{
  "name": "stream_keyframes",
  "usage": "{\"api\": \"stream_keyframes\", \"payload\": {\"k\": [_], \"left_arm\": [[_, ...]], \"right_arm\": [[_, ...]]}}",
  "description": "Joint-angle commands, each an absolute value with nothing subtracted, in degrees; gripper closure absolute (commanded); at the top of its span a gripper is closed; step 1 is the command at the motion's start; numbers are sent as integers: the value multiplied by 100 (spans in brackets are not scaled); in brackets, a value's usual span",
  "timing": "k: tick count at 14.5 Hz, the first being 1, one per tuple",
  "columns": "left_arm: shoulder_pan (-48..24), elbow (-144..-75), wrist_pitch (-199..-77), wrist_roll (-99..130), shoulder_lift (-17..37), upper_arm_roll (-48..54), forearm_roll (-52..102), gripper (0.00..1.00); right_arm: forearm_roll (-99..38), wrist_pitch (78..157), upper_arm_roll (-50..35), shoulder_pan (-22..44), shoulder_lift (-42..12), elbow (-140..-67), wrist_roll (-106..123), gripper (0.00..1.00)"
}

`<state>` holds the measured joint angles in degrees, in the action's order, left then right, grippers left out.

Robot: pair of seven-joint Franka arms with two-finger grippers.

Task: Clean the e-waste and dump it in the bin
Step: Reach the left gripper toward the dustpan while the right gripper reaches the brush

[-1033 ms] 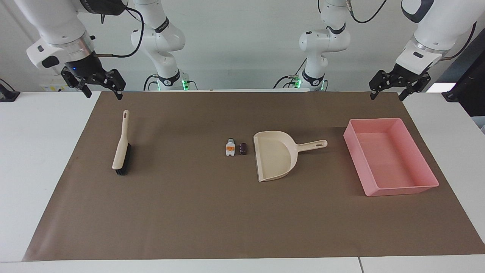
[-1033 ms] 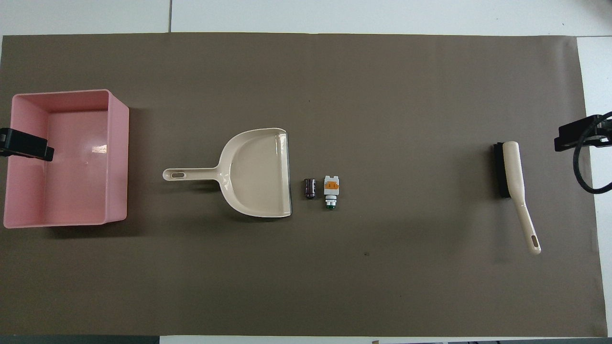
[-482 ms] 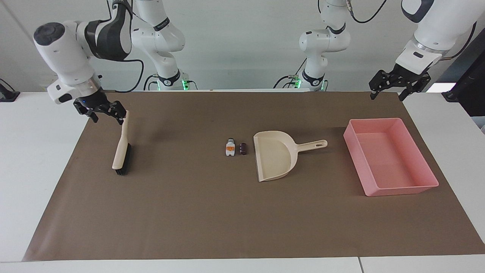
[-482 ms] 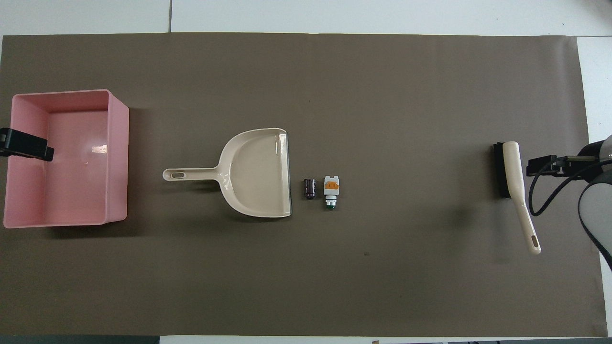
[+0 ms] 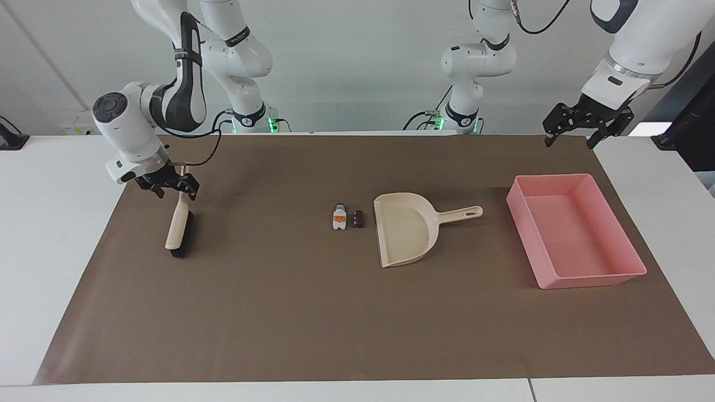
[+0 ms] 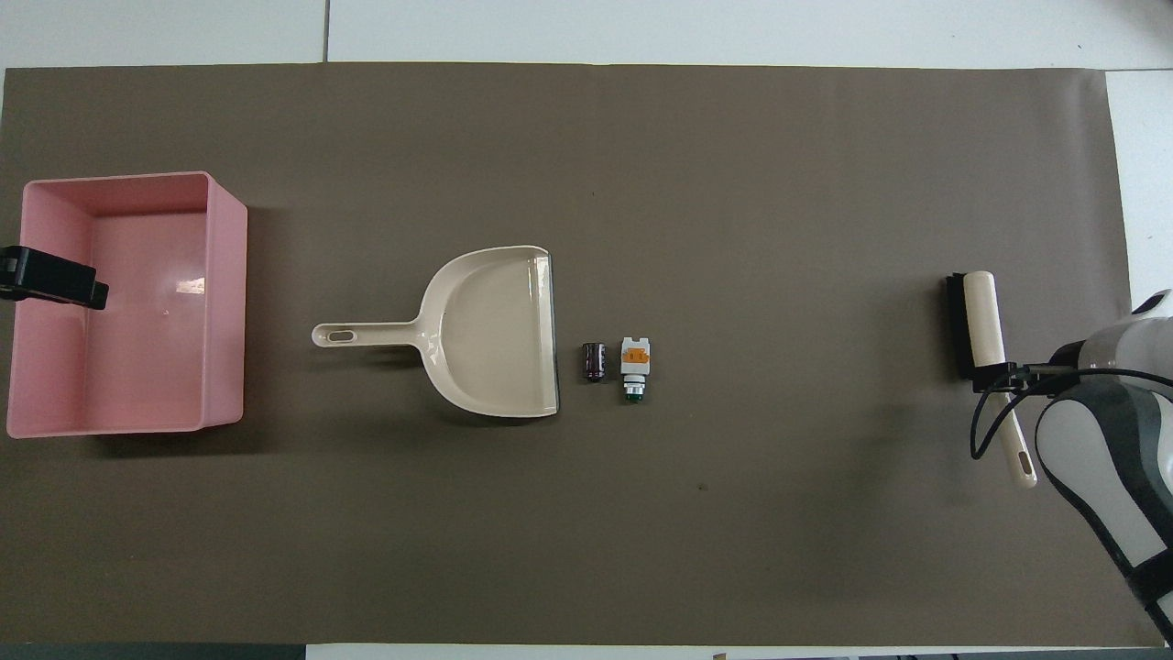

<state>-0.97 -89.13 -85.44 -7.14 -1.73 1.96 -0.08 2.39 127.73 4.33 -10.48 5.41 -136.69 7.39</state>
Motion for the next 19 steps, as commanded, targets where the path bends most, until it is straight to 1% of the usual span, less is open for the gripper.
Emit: {"api": "stream_keyframes", "payload": {"k": [1,4,6,8,9,10,14,16,17,19], "left_arm": [[-211,-9062,-8351,-738,-316,229,-97,1],[-132,-9062,-8183,-747,-325,202,-97,1],[-106,-9018,-8086,-817,-343,132,-79,1],[-184,-9149,-8121,-1018,-412,158,-79,1],[-228,-9193,-8156,-1159,-422,193,-79,1],[-316,-9211,-8165,-1386,-422,263,-79,1],[-851,-9614,-8612,-1958,-518,334,-79,1],[-1229,-9816,-8832,-2748,-571,334,-79,1],[-1265,-9965,-8990,-2916,-571,343,-79,2],[-1292,-10343,-9411,-3721,-571,351,-79,2]], "right_arm": [[237,12885,378,-1265,765,-14000,896,2],[54,12780,378,-1283,782,-14071,905,2],[-131,12639,378,-1283,791,-14071,1071,5],[-167,12639,378,-1283,800,-14071,1186,10],[-167,12621,378,-1283,809,-14071,1187,15],[-167,12612,378,-1283,809,-14071,1195,21],[-167,12543,378,-1275,809,-14054,1406,60],[-167,12472,378,-1231,809,-14045,1424,96],[-167,12437,378,-1230,809,-14028,1433,100],[-167,12393,369,-1204,800,-13966,1433,100]]}}
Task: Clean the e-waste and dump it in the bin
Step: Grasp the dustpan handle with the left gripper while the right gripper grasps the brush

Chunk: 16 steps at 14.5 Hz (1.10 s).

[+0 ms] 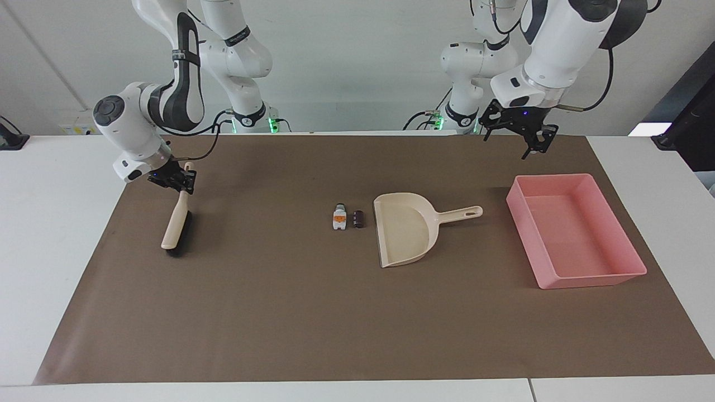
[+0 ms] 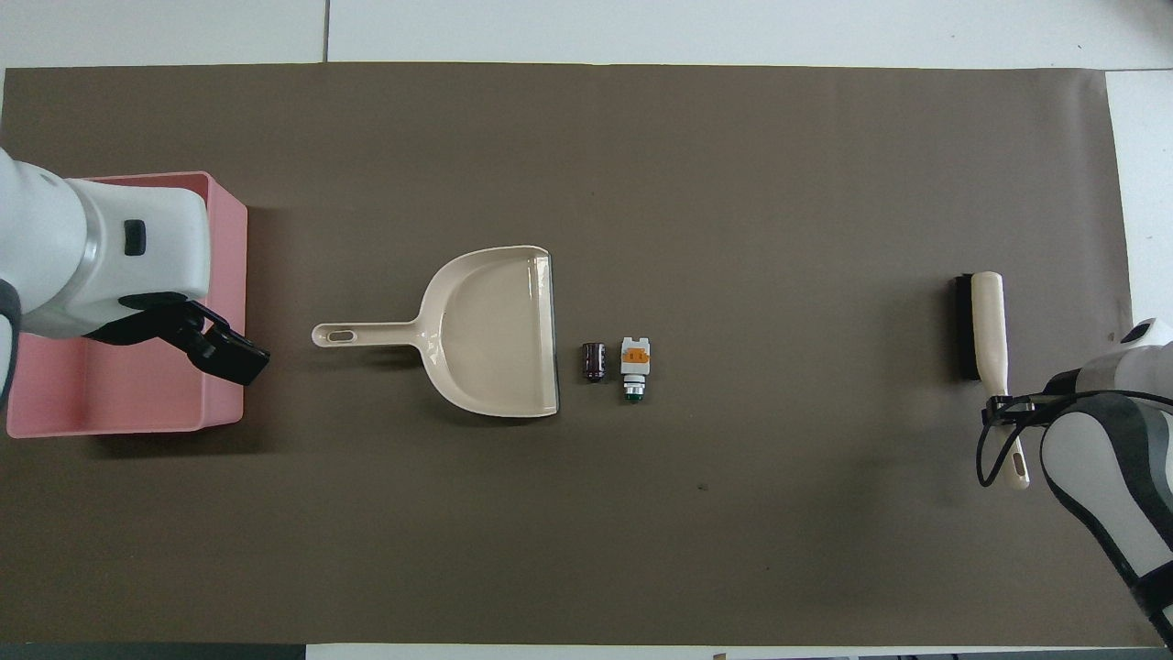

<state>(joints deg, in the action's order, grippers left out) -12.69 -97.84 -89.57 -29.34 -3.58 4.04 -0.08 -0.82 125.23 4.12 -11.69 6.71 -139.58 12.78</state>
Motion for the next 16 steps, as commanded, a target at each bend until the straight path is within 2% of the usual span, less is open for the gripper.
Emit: {"api": "stream_keyframes", "payload": {"k": [1,3,6,9,13,16], "left_arm": [[-1292,-10536,-9631,-4344,-571,352,-79,2],[-1440,-10967,-10201,-5086,-563,352,-79,2],[-1686,-11346,-10896,-5764,-379,352,-79,2],[-1749,-11426,-11311,-6413,-1,352,-88,2],[-1986,-11469,-11705,-6478,429,343,-97,3],[-1995,-12153,-12512,-6451,475,343,-105,3]], "right_arm": [[-167,12297,334,-1195,774,-13879,1424,100],[-158,11859,290,-1143,703,-13467,1406,100],[-150,11330,264,-512,694,-12974,944,100],[-44,11355,255,322,686,-12815,-93,100],[492,11207,246,1772,450,-12429,-1833,100],[483,10995,237,2451,27,-11980,-2837,100]]}}
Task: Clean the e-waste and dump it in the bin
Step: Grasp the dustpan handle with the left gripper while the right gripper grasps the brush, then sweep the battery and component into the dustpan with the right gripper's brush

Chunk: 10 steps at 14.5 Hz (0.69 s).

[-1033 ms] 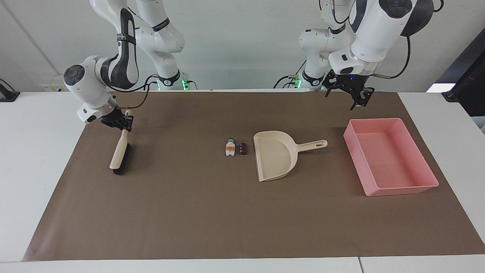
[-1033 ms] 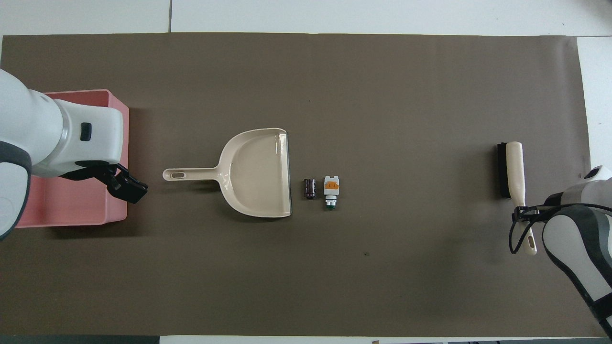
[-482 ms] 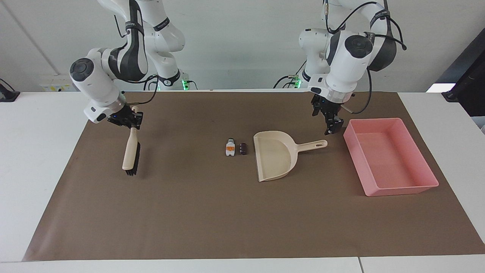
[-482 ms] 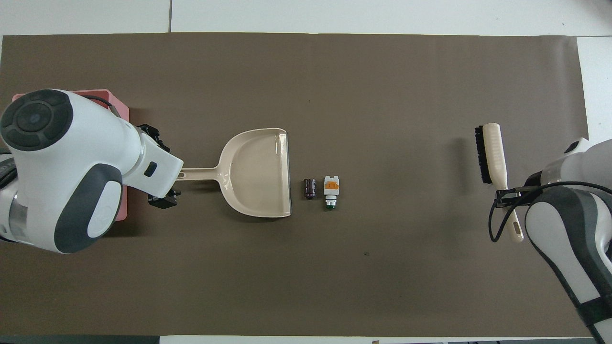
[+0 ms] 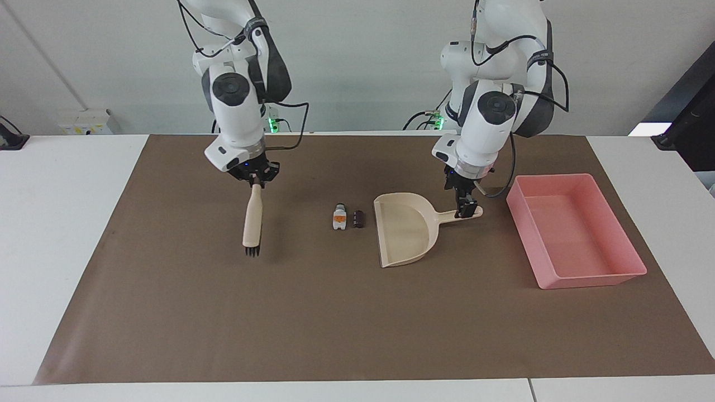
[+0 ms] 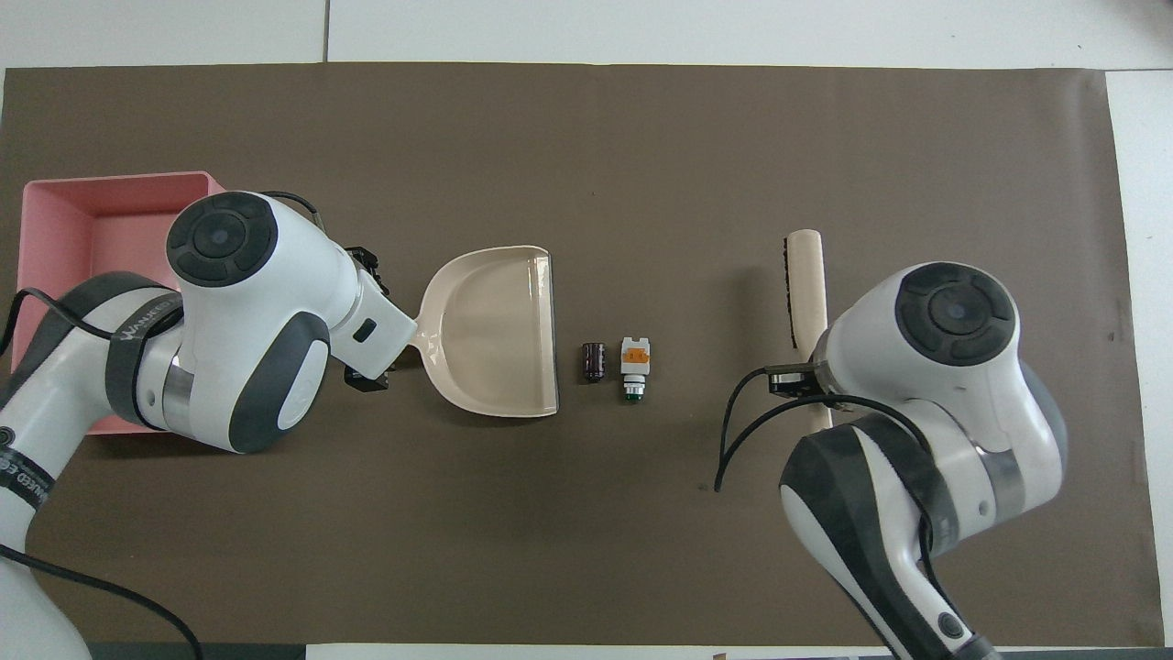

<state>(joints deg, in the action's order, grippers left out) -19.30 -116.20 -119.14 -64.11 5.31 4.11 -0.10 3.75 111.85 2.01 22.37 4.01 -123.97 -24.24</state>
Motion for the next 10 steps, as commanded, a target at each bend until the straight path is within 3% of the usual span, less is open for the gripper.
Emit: {"api": "stream_keyframes", "payload": {"k": [1,10], "left_arm": [[-1995,-12242,-12707,-6442,501,334,-105,3],[-1986,-12234,-12700,-6469,712,343,-114,3]], "right_arm": [[457,11004,237,2574,18,-11980,-2917,100],[378,11294,220,2978,-70,-12120,-3067,100]]}}
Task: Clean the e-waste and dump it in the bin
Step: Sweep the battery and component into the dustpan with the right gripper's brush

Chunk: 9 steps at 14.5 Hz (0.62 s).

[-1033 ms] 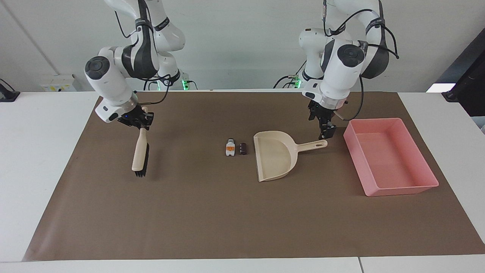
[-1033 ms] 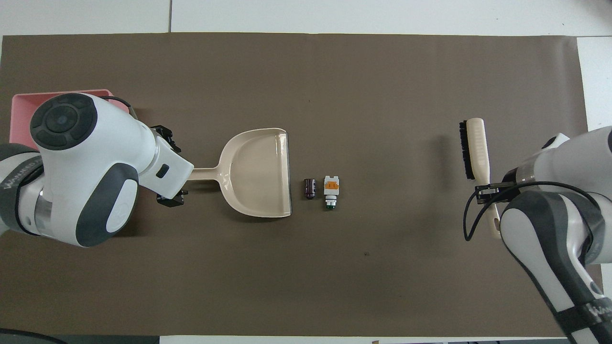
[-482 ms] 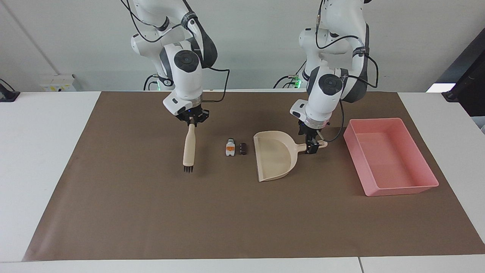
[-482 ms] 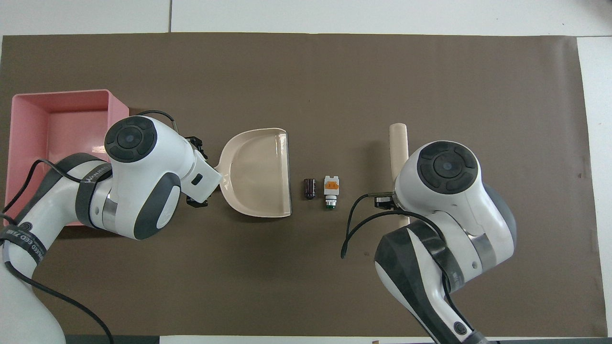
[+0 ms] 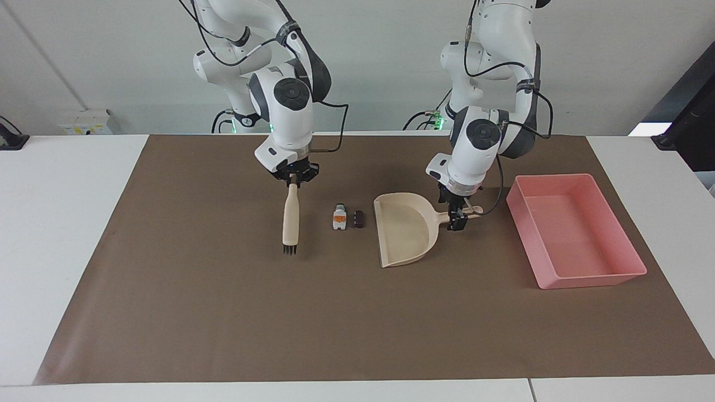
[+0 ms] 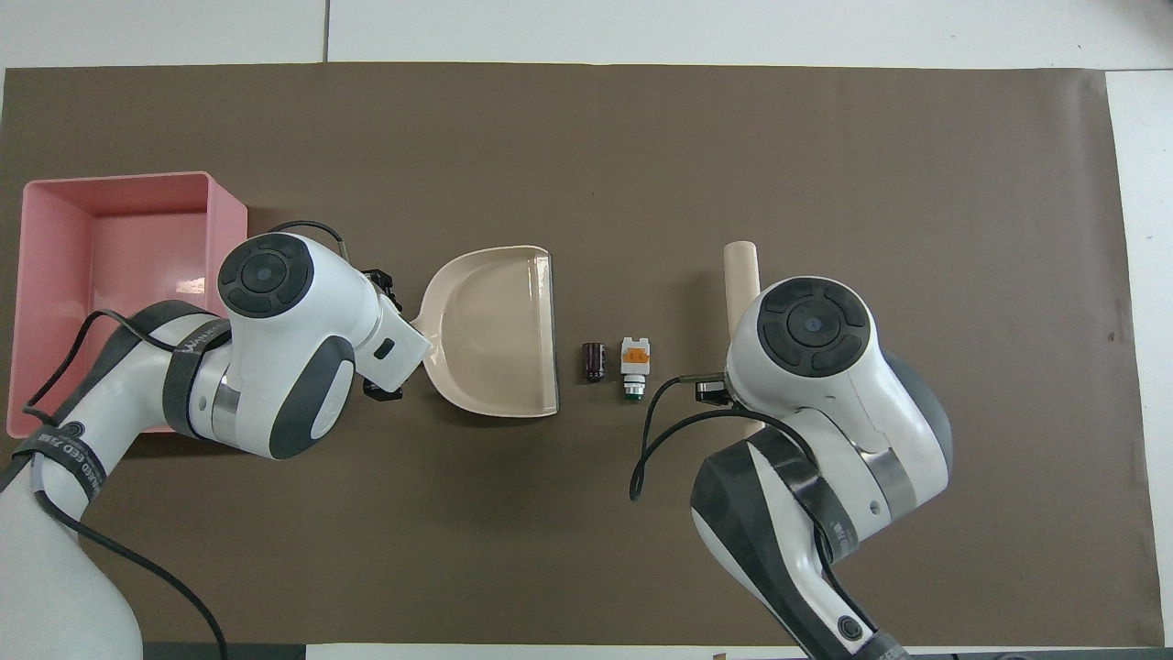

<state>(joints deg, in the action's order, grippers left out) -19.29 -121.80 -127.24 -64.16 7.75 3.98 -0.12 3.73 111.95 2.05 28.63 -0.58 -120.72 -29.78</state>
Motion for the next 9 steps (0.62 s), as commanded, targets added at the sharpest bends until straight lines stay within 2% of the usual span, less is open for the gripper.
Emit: {"api": "stream_keyframes", "payload": {"k": [1,3,4,9], "left_arm": [[-1986,-12243,-12700,-6486,721,343,-114,11],[-1986,-12226,-12700,-6530,712,343,-114,86],[-1986,-12208,-12700,-6495,695,343,-114,99],[-1995,-12120,-12709,-6451,703,352,-123,100]], "right_arm": [[378,11259,220,3145,-192,-12111,-3076,100],[378,11259,220,3190,-264,-12111,-3164,100],[378,11267,220,3190,-272,-12111,-3164,100],[378,11364,211,3305,-334,-12138,-3225,100]]}}
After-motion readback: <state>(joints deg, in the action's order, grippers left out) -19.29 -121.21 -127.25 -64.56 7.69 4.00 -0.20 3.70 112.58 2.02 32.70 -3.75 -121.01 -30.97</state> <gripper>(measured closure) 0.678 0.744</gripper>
